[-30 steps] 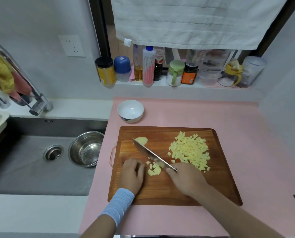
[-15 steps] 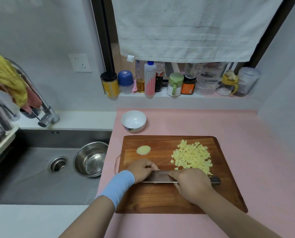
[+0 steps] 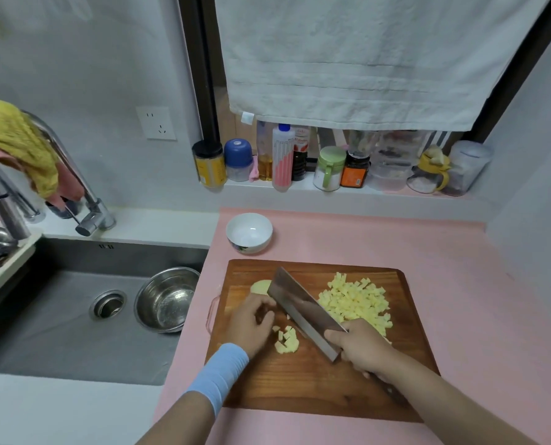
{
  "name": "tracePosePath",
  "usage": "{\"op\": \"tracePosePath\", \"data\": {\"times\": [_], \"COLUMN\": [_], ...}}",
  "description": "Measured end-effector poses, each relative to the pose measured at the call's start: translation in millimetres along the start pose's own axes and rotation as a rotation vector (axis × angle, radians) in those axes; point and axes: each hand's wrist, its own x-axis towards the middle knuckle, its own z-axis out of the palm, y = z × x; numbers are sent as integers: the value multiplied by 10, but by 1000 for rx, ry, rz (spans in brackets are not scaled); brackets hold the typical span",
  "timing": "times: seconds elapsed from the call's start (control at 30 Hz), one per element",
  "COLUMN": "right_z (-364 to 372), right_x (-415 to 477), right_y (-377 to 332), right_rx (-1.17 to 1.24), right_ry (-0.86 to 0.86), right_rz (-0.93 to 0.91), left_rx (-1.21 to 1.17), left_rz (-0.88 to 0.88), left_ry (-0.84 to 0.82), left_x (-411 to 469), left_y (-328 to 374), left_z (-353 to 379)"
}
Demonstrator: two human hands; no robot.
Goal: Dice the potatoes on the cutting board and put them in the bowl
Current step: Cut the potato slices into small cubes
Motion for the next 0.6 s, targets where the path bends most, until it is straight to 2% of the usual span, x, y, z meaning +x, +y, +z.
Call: {"op": "tracePosePath", "data": {"times": [0.07,0.17,0.27,0.33,0.43,0.5,0.6], "right_z": [-19,-47,-61,-59,-61,-67,-114], "right_x": [-10,-4,23,45,49,40,28], "right_y": [-52,-105,-101,-88,-95,-95,-83], "right_rx": [86,113,118,124,143,141,160], "right_ry": [-20,-34,-35,-42,-43,-20,10], "right_rz": [33,43,36,36,42,42,47], "left_rx": [91,216,249,232,309,366,381], "left_rz": [90,112,86,139,276,289,191], "left_ry": [-87,-151,-51,-27,-156,-211,-94], "left_x": [-20,-59,-138,-163,-148,-172,-231], "left_y": [-3,-42,-106,-87,-49,-96,-234], "left_z": [159,264,223,214,289,306,284]}}
